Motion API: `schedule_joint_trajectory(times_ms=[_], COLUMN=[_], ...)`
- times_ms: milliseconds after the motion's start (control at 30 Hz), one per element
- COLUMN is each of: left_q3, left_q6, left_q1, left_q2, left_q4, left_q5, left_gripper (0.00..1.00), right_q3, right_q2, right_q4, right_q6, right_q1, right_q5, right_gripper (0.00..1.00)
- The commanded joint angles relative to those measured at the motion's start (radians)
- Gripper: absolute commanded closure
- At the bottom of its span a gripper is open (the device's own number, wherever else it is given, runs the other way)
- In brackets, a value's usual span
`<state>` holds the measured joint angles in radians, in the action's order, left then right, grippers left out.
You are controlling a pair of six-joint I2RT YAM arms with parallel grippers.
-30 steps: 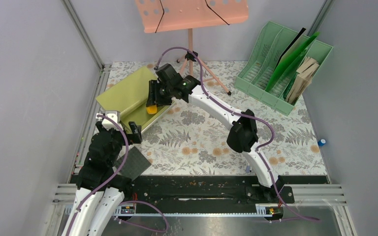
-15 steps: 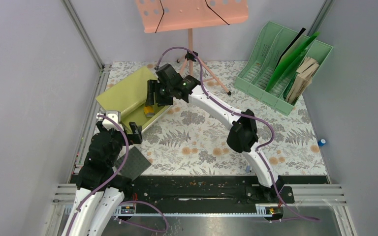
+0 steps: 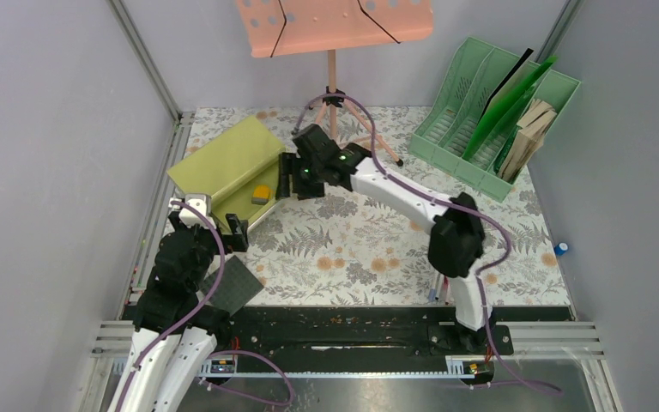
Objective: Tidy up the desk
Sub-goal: Place the stationery in the drawer, then pick up the stationery from the corner of the board.
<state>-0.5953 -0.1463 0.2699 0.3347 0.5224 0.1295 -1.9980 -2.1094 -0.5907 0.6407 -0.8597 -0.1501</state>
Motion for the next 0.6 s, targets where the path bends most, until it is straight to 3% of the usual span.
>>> schedule_joint_trajectory(times_ms=[0,200,567], left_q3=[-0.001,0.001,0.003], left_q6=[0.017,0.018,0.019], left_q1=[0.003,0.004,0.009], left_q2=[-0.011,-0.009,-0.007], left_q4=[-0.053,-0.053,-0.055], left_q5=[-0.029,-0.034,-0.039], left_gripper=[0.01,0.01,0.01], right_q3=[0.267,0.664,1.050], right_q2=[0.243,0.497,0.839], right_q4=[0.172,0.295,0.291], right_q6=[0.050,0.102,0.072], right_q1=[0.043,0.136,0.330], right_q5=[0.046,0.104,0.143], right_gripper=[0.30,0.29,0.27])
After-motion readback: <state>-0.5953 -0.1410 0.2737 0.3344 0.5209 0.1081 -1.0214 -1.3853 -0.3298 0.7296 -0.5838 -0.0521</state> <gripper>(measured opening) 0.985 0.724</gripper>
